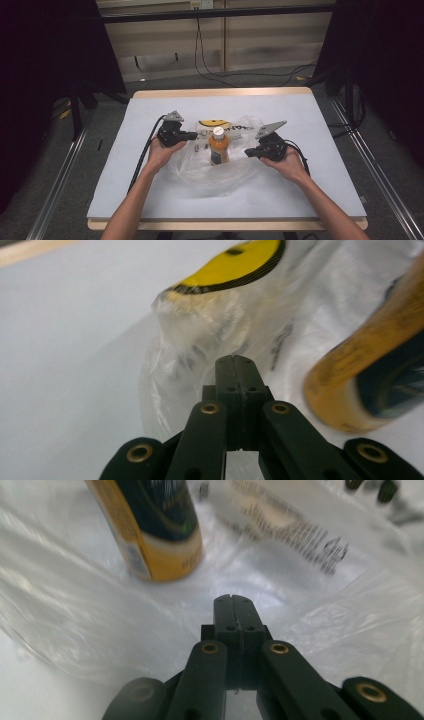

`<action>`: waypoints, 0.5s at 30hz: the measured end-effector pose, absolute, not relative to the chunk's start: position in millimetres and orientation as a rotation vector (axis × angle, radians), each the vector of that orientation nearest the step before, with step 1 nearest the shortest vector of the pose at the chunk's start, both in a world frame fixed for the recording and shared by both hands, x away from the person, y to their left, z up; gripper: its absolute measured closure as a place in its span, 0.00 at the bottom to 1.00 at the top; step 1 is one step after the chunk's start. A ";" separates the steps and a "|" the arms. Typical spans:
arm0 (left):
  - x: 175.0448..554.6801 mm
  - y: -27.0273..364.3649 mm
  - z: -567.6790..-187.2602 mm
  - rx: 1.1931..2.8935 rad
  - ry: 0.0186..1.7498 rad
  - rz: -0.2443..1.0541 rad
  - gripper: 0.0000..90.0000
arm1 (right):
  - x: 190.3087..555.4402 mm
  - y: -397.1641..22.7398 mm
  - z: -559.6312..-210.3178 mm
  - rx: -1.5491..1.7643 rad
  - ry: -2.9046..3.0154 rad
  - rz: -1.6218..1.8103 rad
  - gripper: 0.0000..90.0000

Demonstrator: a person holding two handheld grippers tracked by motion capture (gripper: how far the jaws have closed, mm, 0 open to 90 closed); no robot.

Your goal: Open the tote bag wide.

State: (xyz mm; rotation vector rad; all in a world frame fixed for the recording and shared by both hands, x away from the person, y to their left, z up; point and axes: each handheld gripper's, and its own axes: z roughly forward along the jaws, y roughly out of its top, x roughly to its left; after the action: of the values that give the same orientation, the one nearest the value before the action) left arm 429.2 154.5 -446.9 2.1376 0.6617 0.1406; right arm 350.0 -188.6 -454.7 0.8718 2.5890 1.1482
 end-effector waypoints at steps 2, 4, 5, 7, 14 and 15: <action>422.0 157.6 -439.6 2.104 0.632 0.151 1.00 | 347.0 -193.2 -448.5 0.896 2.516 1.232 1.00; 416.1 160.1 -433.6 2.084 0.605 0.145 1.00 | 345.0 -195.6 -445.2 0.906 2.486 1.262 0.98; 410.0 162.5 -427.3 2.079 0.580 0.157 0.99 | 341.5 -199.9 -440.3 0.927 2.421 1.300 0.87; 407.3 164.0 -425.0 2.057 0.572 0.152 0.88 | 337.4 -204.1 -436.8 0.941 2.378 1.349 0.75; 378.3 181.9 -412.9 1.969 0.545 0.219 0.63 | 312.9 -214.7 -423.3 0.953 2.144 1.455 0.32; 375.3 185.1 -412.7 1.962 0.546 0.241 0.57 | 309.4 -216.5 -421.5 0.960 2.109 1.479 0.24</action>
State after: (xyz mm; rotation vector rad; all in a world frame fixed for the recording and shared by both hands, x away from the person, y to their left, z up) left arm 375.3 185.1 -412.7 1.9618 0.5460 0.2406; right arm 309.4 -216.5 -421.5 0.9605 2.1087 1.4794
